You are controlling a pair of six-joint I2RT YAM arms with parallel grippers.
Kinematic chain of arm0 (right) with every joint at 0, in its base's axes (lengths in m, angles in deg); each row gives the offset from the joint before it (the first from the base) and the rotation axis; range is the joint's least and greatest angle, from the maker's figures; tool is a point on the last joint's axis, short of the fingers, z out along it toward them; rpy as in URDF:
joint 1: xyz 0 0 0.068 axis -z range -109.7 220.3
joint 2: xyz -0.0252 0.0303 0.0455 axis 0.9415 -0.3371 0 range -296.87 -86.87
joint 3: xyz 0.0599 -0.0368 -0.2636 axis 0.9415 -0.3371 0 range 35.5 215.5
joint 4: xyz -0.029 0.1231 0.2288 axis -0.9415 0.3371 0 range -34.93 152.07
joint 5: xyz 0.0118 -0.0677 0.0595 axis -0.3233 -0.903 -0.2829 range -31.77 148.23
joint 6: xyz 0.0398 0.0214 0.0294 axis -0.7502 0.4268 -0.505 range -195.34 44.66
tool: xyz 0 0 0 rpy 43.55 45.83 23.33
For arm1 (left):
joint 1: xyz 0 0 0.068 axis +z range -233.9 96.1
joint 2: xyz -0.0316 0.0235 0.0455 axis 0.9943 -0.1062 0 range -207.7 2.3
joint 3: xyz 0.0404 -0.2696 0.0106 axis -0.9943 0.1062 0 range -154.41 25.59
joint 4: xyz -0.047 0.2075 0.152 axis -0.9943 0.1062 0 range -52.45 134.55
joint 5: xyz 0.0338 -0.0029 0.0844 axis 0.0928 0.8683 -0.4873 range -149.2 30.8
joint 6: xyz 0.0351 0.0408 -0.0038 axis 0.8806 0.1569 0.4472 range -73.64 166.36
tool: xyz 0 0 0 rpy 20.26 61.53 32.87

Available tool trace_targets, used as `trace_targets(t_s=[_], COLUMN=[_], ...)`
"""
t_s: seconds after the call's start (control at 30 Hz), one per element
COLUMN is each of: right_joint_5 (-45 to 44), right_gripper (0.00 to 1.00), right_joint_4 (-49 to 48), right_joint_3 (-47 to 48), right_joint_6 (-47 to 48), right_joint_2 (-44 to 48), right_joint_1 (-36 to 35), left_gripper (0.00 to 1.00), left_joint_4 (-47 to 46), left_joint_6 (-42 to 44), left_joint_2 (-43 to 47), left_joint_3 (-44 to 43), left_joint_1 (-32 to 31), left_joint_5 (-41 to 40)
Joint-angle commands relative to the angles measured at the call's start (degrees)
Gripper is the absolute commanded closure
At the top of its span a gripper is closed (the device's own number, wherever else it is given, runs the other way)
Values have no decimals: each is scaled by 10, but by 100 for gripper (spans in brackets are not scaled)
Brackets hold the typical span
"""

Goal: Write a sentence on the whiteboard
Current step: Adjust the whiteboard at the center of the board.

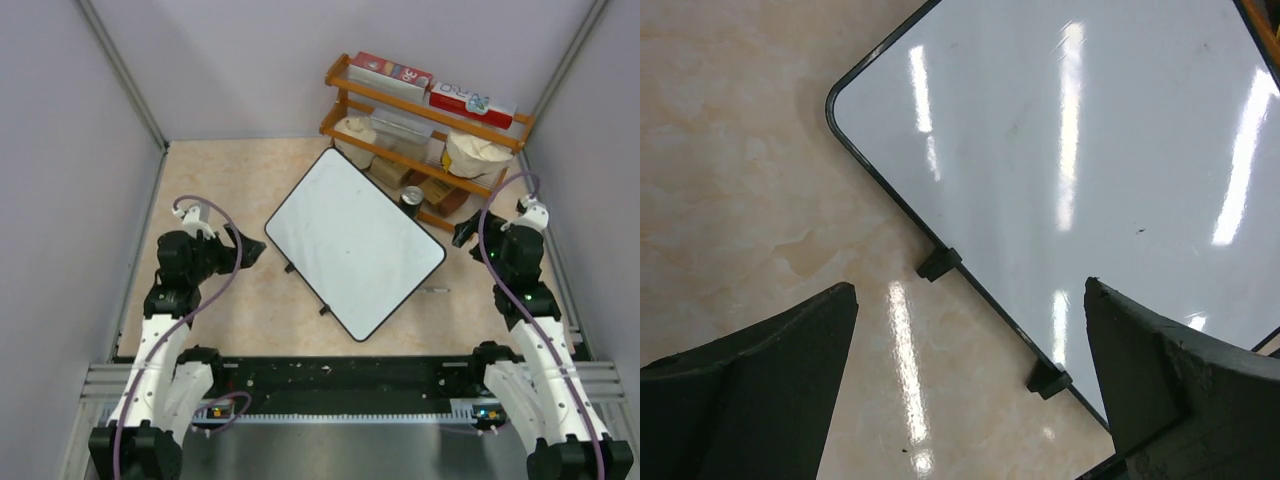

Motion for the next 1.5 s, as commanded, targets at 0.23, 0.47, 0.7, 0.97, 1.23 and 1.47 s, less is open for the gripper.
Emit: trace_targets(t_s=[0.23, 0.47, 0.7, 0.97, 1.23, 1.47], right_joint_5=[79, 79, 77, 75, 94, 107], right_gripper=[1, 1, 2, 2, 3, 3], right_joint_4=[5, -2, -4, -5, -4, 3], right_joint_3=[-9, -22, -30, -30, -30, -29], right_joint_6=[22, 11, -2, -1, -2, 3], right_joint_2=[-1, -3, -2, 14, 17, 24], right_joint_1=[6, 7, 9, 12, 12, 12], left_gripper=[2, 4, 9, 33, 40, 32], left_joint_4=[15, 44, 52, 50, 62, 45], left_joint_6=[56, 68, 85, 86, 89, 52], left_joint_2=[-158, -322, -439, -496, -514, -395], left_joint_3=[-13, -77, -141, -168, -186, -115], left_joint_1=[-127, -211, -265, -269, -274, -275], left_joint_5=[-79, -159, -232, -248, -251, -256])
